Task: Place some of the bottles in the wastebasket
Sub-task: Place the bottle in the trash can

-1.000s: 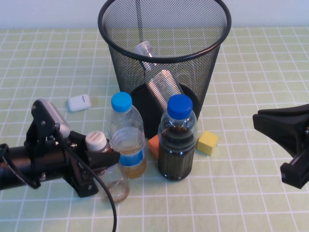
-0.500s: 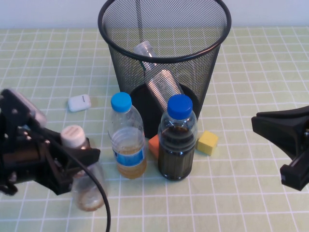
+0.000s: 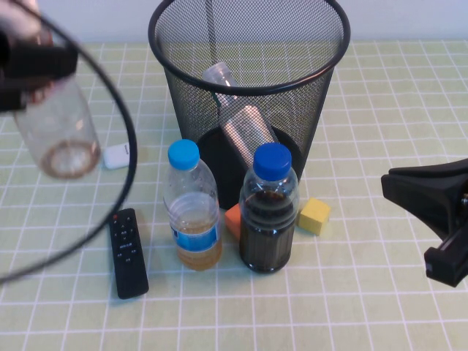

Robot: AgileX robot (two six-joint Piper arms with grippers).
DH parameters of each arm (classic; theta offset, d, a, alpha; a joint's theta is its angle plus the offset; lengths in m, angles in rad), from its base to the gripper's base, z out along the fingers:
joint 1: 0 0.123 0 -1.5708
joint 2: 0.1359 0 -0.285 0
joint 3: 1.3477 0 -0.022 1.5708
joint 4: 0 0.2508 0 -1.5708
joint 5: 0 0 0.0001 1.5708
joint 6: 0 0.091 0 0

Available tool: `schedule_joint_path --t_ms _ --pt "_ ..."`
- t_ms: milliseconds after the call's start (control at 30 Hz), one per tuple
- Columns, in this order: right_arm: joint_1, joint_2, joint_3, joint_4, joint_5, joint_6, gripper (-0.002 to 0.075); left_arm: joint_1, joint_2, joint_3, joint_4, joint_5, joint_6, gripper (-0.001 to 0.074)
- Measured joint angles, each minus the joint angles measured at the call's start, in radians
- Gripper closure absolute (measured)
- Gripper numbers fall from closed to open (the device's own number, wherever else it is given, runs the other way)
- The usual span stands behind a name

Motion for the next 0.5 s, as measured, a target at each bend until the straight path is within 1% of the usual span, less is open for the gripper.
schedule_joint_path --t_ms 367,500 --pt "0.0 0.0 0.0 -0.003 0.0 0.0 0.0726 0.0 0.325 -0.538 0.028 0.025 -0.146 0.0443" --pt "0.0 0.0 0.0 -0.003 -0.001 0.0 0.0726 -0.026 0.464 -0.728 0.012 0.027 -0.17 0.0443"
